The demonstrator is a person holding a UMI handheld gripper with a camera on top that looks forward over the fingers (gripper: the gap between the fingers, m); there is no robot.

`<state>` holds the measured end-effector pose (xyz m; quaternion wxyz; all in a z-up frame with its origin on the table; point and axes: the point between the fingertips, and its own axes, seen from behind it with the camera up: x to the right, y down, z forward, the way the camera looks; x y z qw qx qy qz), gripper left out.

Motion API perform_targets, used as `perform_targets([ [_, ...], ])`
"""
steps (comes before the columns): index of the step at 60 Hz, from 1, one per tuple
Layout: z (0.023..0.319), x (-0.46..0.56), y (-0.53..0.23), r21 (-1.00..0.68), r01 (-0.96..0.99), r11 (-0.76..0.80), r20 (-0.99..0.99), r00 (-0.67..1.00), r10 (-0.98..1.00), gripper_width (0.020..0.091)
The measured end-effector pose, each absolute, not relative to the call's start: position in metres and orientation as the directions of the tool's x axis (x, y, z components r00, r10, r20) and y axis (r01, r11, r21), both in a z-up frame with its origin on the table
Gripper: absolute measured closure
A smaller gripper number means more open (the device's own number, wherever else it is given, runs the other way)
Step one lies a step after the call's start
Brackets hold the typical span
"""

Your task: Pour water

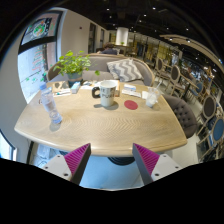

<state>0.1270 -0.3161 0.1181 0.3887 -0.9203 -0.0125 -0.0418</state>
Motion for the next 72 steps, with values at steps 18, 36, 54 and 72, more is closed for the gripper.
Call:
perform_targets([
  [18, 0.106, -0.041, -0.291, -0.769, 0.078, -0.635, -0.010, 0.991, 0.134, 0.0243],
  [36, 0.092, -0.147, -0.182, -0.839, 0.056, -0.541, -0.046, 0.984, 0.174, 0.0244],
  [54, 0.054, -0.159, -0.110, -0.861, -0.024, -0.508, -0.082, 0.992, 0.092, 0.0457],
  [72, 0.056, -0.163, -0.102, -0.892, -0.006, -0.452, -0.056, 0.994, 0.098, 0.0750],
])
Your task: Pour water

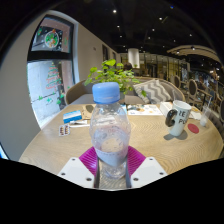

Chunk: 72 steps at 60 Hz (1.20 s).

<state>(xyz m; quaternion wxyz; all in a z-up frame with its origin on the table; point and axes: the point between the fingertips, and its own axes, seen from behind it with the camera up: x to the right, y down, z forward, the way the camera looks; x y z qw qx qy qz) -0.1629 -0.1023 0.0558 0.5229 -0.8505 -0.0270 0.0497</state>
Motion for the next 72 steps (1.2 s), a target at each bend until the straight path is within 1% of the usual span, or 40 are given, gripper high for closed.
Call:
perform_targets([
  [1, 0.056, -0.163, -0.102, -0.893, -0.005, -0.450, -0.054, 0.994, 0.095, 0.0751],
  [2, 0.056, -0.164, -0.104, -0.894, -0.003, -0.449, -0.051, 0.994, 0.095, 0.0787],
  [3, 0.055, -0.163, -0.104, -0.893, -0.001, -0.450, -0.048, 0.994, 0.094, 0.0792],
  [12, 0.056, -0.162, -0.104, -0.887, -0.003, -0.461, -0.052, 0.994, 0.093, 0.0794],
  [13, 0.057, -0.162, -0.104, -0.888, -0.002, -0.460, -0.052, 0.994, 0.097, 0.0823],
  [14, 0.058, -0.161, -0.104, -0.888, 0.001, -0.460, -0.050, 0.994, 0.098, 0.0823],
  [21, 0.074, -0.158, -0.097, -0.891, -0.009, -0.455, -0.062, 0.993, 0.101, 0.0823],
  [25, 0.089, -0.158, -0.091, -0.890, -0.045, -0.453, -0.104, 0.989, 0.108, 0.0823],
  [29, 0.112, -0.159, -0.082, -0.891, -0.101, -0.443, -0.170, 0.978, 0.119, 0.0823],
  [34, 0.145, -0.158, -0.067, -0.883, -0.197, -0.427, -0.274, 0.954, 0.126, 0.0823],
  [38, 0.179, -0.155, -0.053, -0.849, -0.329, -0.413, -0.409, 0.904, 0.122, 0.0823],
  [41, 0.205, -0.152, -0.042, -0.792, -0.456, -0.406, -0.536, 0.837, 0.106, 0.0825],
  [43, 0.215, -0.145, -0.031, -0.742, -0.538, -0.400, -0.622, 0.776, 0.109, 0.0824],
  [49, 0.257, -0.134, -0.012, -0.532, -0.742, -0.409, -0.833, 0.545, 0.093, 0.0824],
  [50, 0.256, -0.132, -0.002, -0.490, -0.771, -0.408, -0.862, 0.499, 0.093, 0.0824],
  [55, 0.269, -0.109, 0.018, -0.276, -0.875, -0.398, -0.960, 0.271, 0.071, 0.0827],
  [56, 0.276, -0.103, 0.016, -0.230, -0.888, -0.399, -0.972, 0.225, 0.062, 0.0827],
  [63, 0.271, -0.077, 0.037, 0.029, -0.922, -0.387, -0.999, -0.038, 0.015, 0.0827],
  [72, 0.249, -0.055, 0.060, 0.318, -0.878, -0.358, -0.946, -0.319, -0.057, 0.0826],
])
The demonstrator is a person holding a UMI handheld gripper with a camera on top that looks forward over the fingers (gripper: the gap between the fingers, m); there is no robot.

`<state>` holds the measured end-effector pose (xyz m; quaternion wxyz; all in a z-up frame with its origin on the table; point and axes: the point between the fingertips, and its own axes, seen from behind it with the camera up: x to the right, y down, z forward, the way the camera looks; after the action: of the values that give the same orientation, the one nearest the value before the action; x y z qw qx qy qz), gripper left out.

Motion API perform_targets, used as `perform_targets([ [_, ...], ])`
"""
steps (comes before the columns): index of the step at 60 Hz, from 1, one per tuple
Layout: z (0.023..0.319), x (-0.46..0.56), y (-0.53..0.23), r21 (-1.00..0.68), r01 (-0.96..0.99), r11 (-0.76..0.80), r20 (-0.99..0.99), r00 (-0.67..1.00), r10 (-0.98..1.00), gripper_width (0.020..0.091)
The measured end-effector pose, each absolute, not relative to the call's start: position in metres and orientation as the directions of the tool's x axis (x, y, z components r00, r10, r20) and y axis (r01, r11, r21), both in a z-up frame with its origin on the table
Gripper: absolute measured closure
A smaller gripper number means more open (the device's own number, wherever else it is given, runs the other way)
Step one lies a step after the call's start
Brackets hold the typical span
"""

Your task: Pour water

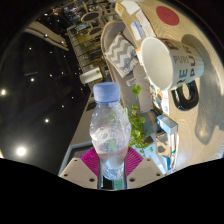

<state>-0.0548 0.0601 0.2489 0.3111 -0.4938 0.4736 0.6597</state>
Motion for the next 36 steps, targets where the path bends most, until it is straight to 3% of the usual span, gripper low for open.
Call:
perform_targets([
  [10, 0.221, -0.044, 0.073, 0.547, -0.770, -0.329, -0.834, -0.536, -0.134, 0.0825],
  [22, 0.220, -0.038, 0.075, 0.539, -0.770, -0.340, -0.840, -0.522, -0.150, 0.0827],
  [30, 0.229, -0.039, 0.070, 0.405, -0.826, -0.391, -0.914, -0.375, -0.155, 0.0829],
  [36, 0.247, -0.036, 0.064, 0.174, -0.871, -0.459, -0.984, -0.143, -0.101, 0.0828],
])
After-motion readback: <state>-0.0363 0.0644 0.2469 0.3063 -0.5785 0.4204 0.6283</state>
